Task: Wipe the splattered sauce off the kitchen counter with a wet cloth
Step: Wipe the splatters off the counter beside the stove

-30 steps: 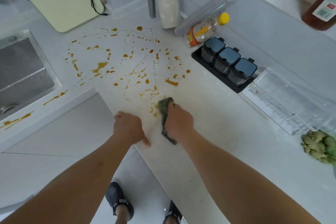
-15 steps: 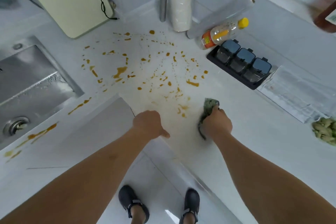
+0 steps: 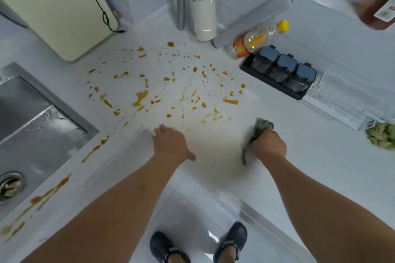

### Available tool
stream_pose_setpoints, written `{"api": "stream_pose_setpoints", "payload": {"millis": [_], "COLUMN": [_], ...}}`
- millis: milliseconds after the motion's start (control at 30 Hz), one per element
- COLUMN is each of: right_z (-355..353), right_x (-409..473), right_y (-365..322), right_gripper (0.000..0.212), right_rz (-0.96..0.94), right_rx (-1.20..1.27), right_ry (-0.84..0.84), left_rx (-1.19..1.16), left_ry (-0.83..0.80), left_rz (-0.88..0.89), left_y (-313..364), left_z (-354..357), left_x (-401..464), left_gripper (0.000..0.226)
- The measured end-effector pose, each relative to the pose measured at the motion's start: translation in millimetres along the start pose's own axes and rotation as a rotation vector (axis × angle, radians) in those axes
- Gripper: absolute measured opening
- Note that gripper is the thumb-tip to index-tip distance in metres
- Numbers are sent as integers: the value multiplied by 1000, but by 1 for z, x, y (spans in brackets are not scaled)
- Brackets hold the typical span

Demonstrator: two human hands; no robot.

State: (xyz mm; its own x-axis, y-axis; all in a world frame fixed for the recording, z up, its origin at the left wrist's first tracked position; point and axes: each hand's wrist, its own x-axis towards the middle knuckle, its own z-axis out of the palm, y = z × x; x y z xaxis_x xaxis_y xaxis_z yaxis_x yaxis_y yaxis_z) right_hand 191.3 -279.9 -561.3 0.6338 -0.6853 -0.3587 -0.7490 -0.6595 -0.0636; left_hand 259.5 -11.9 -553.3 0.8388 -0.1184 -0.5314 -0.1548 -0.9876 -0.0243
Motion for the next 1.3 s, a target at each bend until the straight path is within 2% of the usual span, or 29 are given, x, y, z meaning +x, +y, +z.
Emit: {"api": "stream_pose_setpoints", "payload": {"millis": [67,167,233,300,367,467,567,600,667,800,833,900,1067,1167,1300], "right_z": [12,35,44,42,32,6,1,6,23,49,52,48,18,-9,-49], "right_x": [-11,-51,-73,-75,-55,-13,4,-2,-24,-82,-88,-85,-43,-26,-7], "right_y": [-42,-101,-106,-83,-44,13,10,-8,-54,-118,-120,-109,-46,-14,21], "right_gripper": [56,73,86,79,68,62,58,57,61,83,83,68,59,15,15], "right_rz": [-73,-328,-452,-505,-413,-118,68,42,-140,-492,-551,-624,-338,-229,-6], "right_rx": [39,6,-76,-134,-128,-76,31,61,74,-29,-35,48,463,718,940], "right_ry": [-4,-26,-73,-86,-56,-7,24,23,3,-93,-114,-144,-174,-223,-161], "left_rx": [0,10,18,30,34,40,61,67,74,50,35,8,15,-16,-39], "left_ry": [8,-15,-10,10,22,27,19,11,12,26,39,62,-6,-17,-22], "left_rz": [-5,-2,21,24,29,45,59,63,59,46,46,46,23,-12,-35], "left_y": [-1,-1,-2,-4,-6,-7,-6,-6,-5,-4,-5,-4,4,5,10], "left_z": [2,0,0,-1,1,2,1,0,-1,2,3,3,-3,-3,-7], "left_x": [4,3,1,0,2,1,2,2,2,0,1,2,1,3,1], "left_gripper": [129,135,136,138,142,146,142,140,137,130,120,105,114,114,109]}}
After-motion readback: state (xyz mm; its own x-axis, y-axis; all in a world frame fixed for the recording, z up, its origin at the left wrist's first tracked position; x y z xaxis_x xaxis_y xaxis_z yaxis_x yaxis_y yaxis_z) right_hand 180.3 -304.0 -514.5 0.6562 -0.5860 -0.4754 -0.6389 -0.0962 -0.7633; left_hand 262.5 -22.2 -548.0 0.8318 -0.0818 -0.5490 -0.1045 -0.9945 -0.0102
